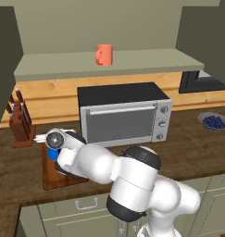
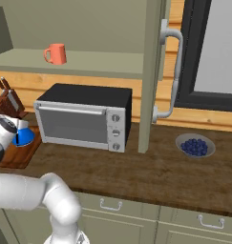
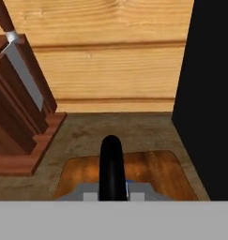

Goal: Pick the kettle from the counter and place it on the tray. Then pick the mug from the cabinet and place it on the tray. Then close the cabinet doors.

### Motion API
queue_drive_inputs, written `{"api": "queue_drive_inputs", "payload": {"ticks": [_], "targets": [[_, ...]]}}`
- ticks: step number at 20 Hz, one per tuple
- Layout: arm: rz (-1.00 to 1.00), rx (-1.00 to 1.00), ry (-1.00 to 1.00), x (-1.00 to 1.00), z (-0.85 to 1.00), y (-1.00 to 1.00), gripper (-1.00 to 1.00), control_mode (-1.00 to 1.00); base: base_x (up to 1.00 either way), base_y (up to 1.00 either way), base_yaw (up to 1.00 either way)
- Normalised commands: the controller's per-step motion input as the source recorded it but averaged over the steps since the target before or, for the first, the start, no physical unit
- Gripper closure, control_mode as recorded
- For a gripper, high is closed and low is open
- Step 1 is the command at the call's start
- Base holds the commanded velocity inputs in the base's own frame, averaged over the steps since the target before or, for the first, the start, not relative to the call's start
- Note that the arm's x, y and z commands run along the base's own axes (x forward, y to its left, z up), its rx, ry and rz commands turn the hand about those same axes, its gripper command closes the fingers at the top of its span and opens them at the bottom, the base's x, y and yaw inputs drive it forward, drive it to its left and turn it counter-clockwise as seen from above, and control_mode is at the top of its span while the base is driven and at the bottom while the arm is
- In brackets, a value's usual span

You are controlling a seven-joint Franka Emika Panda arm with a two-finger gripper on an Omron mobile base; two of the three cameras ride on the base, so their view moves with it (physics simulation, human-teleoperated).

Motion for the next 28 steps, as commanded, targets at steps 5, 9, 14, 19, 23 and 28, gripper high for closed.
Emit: {"api": "queue_drive_inputs", "payload": {"ticks": [5, 9, 14, 19, 23, 28], "targets": [[-0.08, 0.00, 0.00, 0.18, -0.11, 0.00, 1.00, -1.00, 0.00, 0.00, 0.00], [-0.06, 0.00, 0.00, 0.04, -0.15, 0.00, 1.00, -1.00, 0.00, 0.00, 0.00], [-0.05, 0.00, 0.00, 0.00, -0.21, 0.00, -1.00, -1.00, 0.00, 0.00, 0.00], [-0.03, 0.01, 0.05, 0.00, -0.20, -0.06, -1.00, -1.00, 0.00, 0.00, 0.00], [0.00, 0.03, 0.01, -0.07, -0.04, -0.15, -1.00, -1.00, 0.00, 0.00, 0.00], [0.00, 0.04, 0.09, -0.14, -0.15, -0.07, -1.00, -1.00, 0.00, 0.00, 0.00]]}}
